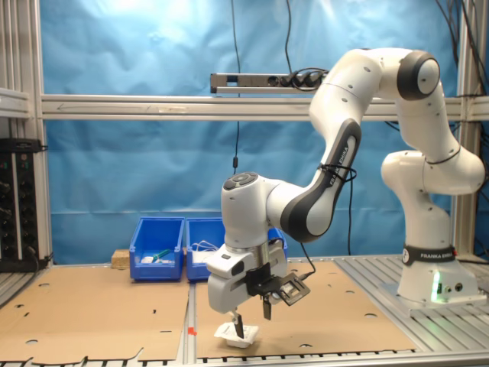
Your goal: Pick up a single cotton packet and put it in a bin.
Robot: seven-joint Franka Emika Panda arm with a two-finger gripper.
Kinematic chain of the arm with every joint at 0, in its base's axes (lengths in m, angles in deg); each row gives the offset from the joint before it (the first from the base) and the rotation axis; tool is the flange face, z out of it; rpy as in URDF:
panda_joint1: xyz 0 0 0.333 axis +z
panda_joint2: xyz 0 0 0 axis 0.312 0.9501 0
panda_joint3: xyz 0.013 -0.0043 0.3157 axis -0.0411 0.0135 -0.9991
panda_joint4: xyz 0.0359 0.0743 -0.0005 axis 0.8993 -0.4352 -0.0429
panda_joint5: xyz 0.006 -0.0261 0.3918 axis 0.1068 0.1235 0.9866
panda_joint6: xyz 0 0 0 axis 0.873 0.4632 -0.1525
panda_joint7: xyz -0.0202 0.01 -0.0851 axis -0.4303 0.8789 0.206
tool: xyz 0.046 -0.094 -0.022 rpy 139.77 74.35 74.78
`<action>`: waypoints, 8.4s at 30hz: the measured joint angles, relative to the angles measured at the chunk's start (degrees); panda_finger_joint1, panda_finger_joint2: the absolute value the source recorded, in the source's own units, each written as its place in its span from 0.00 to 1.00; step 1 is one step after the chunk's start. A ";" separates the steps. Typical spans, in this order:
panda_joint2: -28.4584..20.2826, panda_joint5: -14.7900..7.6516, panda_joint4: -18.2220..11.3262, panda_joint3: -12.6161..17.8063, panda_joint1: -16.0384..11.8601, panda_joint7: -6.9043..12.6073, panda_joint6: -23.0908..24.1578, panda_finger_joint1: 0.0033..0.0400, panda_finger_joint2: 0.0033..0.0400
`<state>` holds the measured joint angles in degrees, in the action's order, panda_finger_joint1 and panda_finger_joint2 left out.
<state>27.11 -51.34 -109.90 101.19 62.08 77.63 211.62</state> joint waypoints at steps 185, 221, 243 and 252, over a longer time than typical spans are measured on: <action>4.53 -1.09 2.30 -3.62 -7.07 5.69 4.44 1.00 1.00; 4.53 -1.09 2.30 -3.62 -7.07 5.69 4.44 1.00 1.00; 4.53 -1.09 2.30 -3.62 -7.11 5.69 4.44 1.00 1.00; 4.53 -1.09 2.30 -3.62 -7.11 5.69 4.44 1.00 1.00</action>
<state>31.65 -52.43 -107.60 97.57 54.97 83.32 216.06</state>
